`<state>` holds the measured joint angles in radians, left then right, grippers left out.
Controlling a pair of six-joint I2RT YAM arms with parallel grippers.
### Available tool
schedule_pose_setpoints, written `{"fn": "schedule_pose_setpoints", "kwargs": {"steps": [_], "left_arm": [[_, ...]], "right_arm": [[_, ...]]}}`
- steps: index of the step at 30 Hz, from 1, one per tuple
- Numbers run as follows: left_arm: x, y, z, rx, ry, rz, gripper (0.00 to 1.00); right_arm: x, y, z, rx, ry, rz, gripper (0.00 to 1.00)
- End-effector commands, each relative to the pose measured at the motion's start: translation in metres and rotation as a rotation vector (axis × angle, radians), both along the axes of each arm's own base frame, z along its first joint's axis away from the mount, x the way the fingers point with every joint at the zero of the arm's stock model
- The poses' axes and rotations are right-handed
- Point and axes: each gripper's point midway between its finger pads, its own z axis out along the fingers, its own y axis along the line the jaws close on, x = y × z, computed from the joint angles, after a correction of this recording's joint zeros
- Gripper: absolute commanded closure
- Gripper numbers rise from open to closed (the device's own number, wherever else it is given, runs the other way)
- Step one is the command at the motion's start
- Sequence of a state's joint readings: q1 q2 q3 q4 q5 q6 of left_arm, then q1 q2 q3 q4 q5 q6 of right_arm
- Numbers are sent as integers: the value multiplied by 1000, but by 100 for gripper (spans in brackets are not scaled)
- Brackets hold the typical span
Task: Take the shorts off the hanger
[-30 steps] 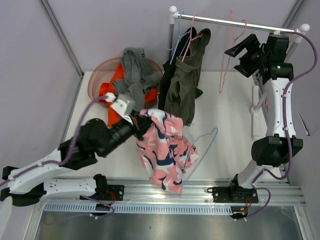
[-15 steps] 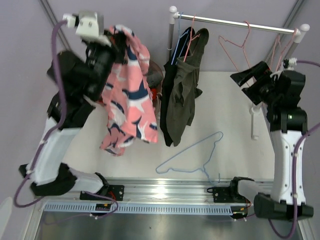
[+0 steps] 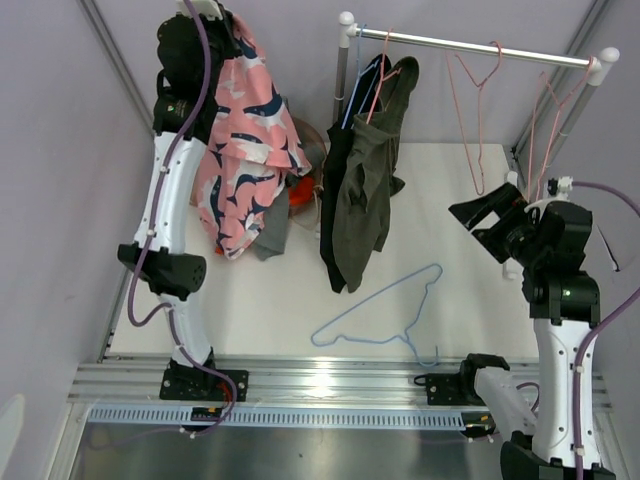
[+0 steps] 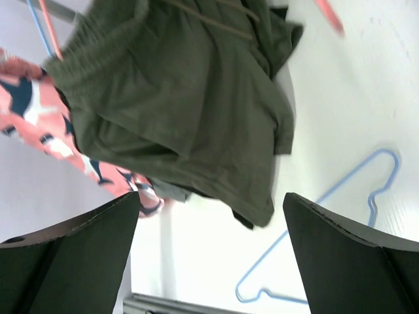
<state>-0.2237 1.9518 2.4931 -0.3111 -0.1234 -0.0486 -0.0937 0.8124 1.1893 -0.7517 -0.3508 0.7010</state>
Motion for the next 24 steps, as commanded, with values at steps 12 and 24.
{"fn": "schedule_pose_setpoints", "kwargs": {"steps": [12,24], "left_arm": [[95,15,-156,-199,252,80,1],[-44,-36,-99,88,303,-64,1]], "right_arm": [[-63,49,-1,22,-28,294,1],[-69,70,-154,-205,431,238,1]]}}
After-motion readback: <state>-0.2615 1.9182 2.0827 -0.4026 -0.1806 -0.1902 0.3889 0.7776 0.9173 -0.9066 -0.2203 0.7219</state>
